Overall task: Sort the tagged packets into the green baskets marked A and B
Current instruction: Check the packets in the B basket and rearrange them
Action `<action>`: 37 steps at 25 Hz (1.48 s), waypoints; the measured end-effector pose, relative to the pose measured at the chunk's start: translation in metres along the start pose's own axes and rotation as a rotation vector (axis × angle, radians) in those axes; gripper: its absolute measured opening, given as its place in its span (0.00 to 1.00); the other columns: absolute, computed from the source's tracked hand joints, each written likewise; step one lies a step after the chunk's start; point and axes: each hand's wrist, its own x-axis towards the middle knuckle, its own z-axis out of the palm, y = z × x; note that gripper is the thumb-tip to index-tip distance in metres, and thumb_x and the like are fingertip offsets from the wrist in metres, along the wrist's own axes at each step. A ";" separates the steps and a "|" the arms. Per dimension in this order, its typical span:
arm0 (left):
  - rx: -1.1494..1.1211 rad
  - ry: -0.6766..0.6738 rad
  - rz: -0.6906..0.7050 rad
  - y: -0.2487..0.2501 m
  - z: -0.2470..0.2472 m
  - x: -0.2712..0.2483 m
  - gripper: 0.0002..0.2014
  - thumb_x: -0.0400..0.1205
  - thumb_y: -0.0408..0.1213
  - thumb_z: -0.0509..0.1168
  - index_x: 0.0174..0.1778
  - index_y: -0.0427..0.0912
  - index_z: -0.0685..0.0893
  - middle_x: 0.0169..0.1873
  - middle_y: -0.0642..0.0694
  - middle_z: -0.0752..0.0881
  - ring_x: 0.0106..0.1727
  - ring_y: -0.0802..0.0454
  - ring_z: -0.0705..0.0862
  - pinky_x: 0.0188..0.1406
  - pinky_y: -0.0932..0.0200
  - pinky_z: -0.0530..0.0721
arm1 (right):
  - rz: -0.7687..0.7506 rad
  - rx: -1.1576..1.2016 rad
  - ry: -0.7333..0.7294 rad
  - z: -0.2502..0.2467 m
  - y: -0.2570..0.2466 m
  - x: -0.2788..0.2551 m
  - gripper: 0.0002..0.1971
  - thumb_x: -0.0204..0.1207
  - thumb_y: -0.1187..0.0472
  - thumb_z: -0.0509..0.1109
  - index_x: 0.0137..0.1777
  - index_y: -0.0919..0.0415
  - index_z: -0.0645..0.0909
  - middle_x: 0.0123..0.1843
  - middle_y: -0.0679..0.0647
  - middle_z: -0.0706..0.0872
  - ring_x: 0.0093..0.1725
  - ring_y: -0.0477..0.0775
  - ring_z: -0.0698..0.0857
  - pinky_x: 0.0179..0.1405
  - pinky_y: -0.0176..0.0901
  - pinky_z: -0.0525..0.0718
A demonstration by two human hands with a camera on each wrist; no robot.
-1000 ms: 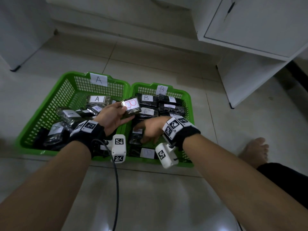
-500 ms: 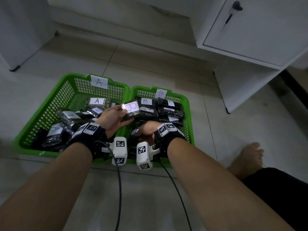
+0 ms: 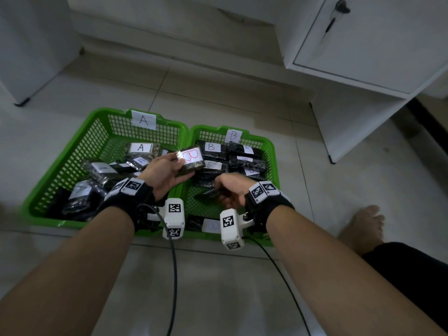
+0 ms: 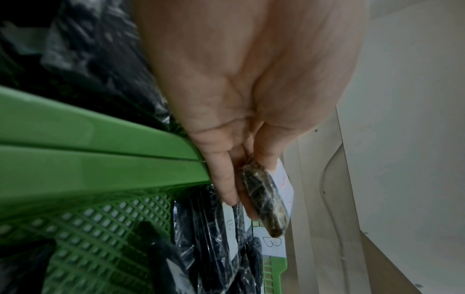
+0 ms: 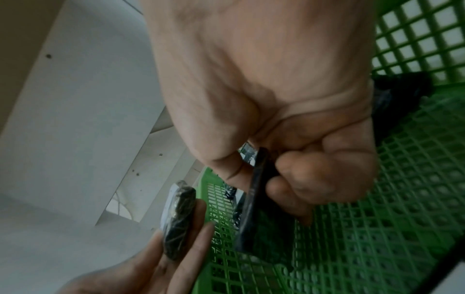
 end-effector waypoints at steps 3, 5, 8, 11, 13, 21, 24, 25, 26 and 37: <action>0.002 0.005 0.000 0.001 0.001 0.000 0.19 0.89 0.25 0.54 0.77 0.30 0.69 0.70 0.34 0.81 0.69 0.39 0.82 0.53 0.49 0.91 | -0.069 -0.088 0.063 -0.004 -0.005 -0.002 0.06 0.76 0.62 0.62 0.40 0.62 0.78 0.26 0.55 0.76 0.19 0.52 0.71 0.22 0.36 0.73; 0.005 0.017 0.005 0.001 0.002 -0.003 0.19 0.89 0.25 0.54 0.78 0.30 0.69 0.70 0.34 0.81 0.69 0.39 0.82 0.52 0.50 0.91 | -0.127 -0.166 0.102 -0.004 -0.009 0.003 0.09 0.79 0.64 0.60 0.38 0.63 0.78 0.30 0.58 0.77 0.22 0.55 0.72 0.25 0.41 0.71; 0.018 0.022 0.010 0.001 0.005 -0.005 0.19 0.89 0.24 0.53 0.78 0.30 0.69 0.71 0.33 0.81 0.70 0.39 0.81 0.53 0.50 0.90 | -0.158 -0.213 0.140 -0.004 -0.011 0.005 0.08 0.79 0.64 0.61 0.40 0.65 0.78 0.31 0.58 0.77 0.26 0.57 0.75 0.26 0.42 0.71; 0.018 0.025 0.003 0.002 0.007 -0.006 0.19 0.89 0.24 0.53 0.77 0.30 0.69 0.71 0.34 0.80 0.71 0.39 0.80 0.54 0.49 0.89 | -0.136 -0.226 0.144 -0.004 -0.006 0.007 0.10 0.80 0.63 0.62 0.39 0.64 0.78 0.29 0.57 0.78 0.24 0.56 0.76 0.23 0.39 0.72; 0.021 0.026 0.001 0.002 0.008 -0.007 0.19 0.89 0.24 0.53 0.77 0.30 0.69 0.71 0.34 0.80 0.71 0.39 0.80 0.54 0.49 0.89 | -0.144 -0.254 0.118 -0.004 -0.004 0.009 0.11 0.82 0.64 0.60 0.37 0.62 0.76 0.31 0.57 0.77 0.26 0.55 0.75 0.27 0.44 0.74; 0.019 0.021 0.000 0.004 0.009 -0.011 0.15 0.89 0.24 0.53 0.72 0.31 0.71 0.64 0.35 0.82 0.71 0.38 0.80 0.64 0.46 0.83 | -0.147 -0.374 0.138 -0.020 -0.003 -0.005 0.13 0.82 0.64 0.61 0.53 0.71 0.84 0.40 0.61 0.89 0.28 0.56 0.86 0.26 0.41 0.82; 0.017 0.014 0.001 0.003 0.007 -0.009 0.17 0.89 0.24 0.53 0.74 0.29 0.70 0.66 0.35 0.82 0.70 0.38 0.81 0.60 0.47 0.87 | -0.160 -0.379 0.174 -0.046 -0.006 -0.012 0.10 0.81 0.66 0.61 0.54 0.70 0.82 0.47 0.65 0.90 0.36 0.62 0.90 0.31 0.46 0.85; 0.016 0.009 -0.002 0.004 0.007 -0.008 0.18 0.89 0.24 0.54 0.76 0.29 0.70 0.67 0.34 0.82 0.70 0.39 0.82 0.58 0.48 0.89 | -0.174 -0.349 0.214 -0.056 -0.006 -0.014 0.10 0.81 0.66 0.60 0.52 0.69 0.82 0.44 0.64 0.88 0.33 0.60 0.87 0.29 0.45 0.83; 0.016 0.005 -0.005 0.004 0.007 -0.007 0.19 0.89 0.24 0.54 0.76 0.30 0.70 0.68 0.35 0.82 0.69 0.39 0.82 0.56 0.48 0.90 | -0.201 -0.304 0.261 -0.067 -0.007 -0.017 0.10 0.82 0.64 0.59 0.50 0.67 0.82 0.39 0.60 0.85 0.30 0.55 0.82 0.26 0.42 0.79; 0.273 0.067 0.116 0.024 0.020 -0.004 0.10 0.85 0.22 0.61 0.58 0.38 0.80 0.59 0.37 0.84 0.58 0.40 0.87 0.58 0.45 0.89 | -0.631 -0.263 0.500 -0.100 0.009 -0.029 0.26 0.74 0.49 0.80 0.68 0.50 0.72 0.62 0.46 0.80 0.59 0.52 0.83 0.46 0.36 0.79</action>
